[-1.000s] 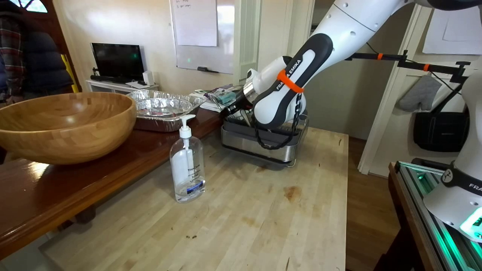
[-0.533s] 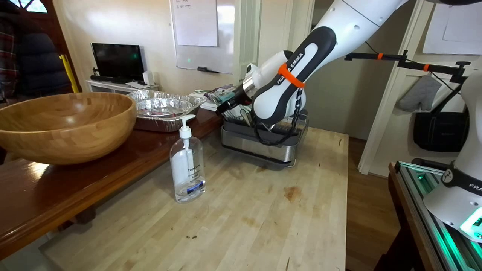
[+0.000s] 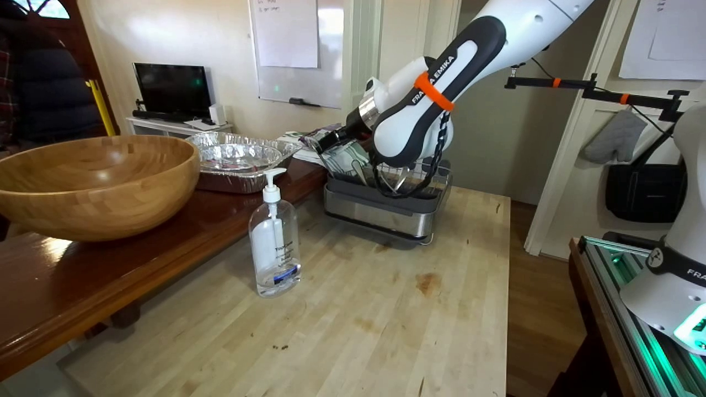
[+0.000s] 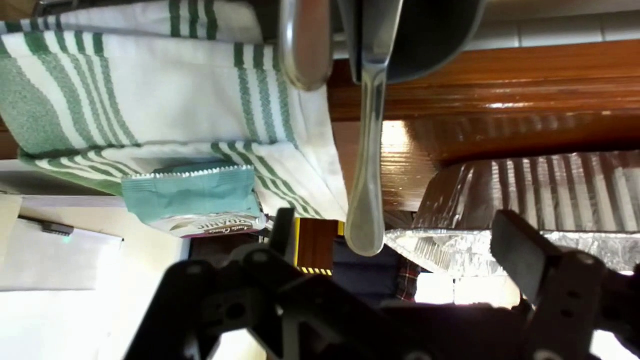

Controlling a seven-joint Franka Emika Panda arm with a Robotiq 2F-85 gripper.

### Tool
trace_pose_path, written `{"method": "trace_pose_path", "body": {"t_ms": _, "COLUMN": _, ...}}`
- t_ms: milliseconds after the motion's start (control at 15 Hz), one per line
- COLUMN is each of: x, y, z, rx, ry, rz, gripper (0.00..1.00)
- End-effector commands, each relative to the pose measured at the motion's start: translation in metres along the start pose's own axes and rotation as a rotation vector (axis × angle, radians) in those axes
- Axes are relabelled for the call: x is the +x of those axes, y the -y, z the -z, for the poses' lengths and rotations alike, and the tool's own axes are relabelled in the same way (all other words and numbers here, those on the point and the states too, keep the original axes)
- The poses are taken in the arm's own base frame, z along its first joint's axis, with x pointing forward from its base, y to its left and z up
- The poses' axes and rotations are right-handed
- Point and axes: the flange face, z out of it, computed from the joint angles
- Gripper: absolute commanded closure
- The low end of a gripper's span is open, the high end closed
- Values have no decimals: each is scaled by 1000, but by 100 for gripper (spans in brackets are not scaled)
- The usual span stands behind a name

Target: Put the knife inside the drying rack.

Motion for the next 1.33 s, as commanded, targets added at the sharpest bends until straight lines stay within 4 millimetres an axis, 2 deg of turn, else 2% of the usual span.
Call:
{"method": "trace_pose_path", "body": {"t_ms": 0, "x": -4, "y": -3, "z": 27, "rx": 14, "ry": 60, "rz": -50, "gripper": 0}}
{"method": "trace_pose_path", "body": {"t_ms": 267, "x": -3, "y": -10, "z": 51, "rx": 15, "ry": 79, "rz": -86, "gripper": 0}}
{"method": "trace_pose_path", "body": {"t_ms": 533, "x": -2, "y": -15, "z": 70, "rx": 71, "ry": 182, "rz": -106, "gripper": 0}}
{"method": "trace_pose_path", "body": {"t_ms": 1267, "x": 3, "y": -33, "z": 98, "rx": 180, "ry": 459, "rz": -117, "gripper": 0}}
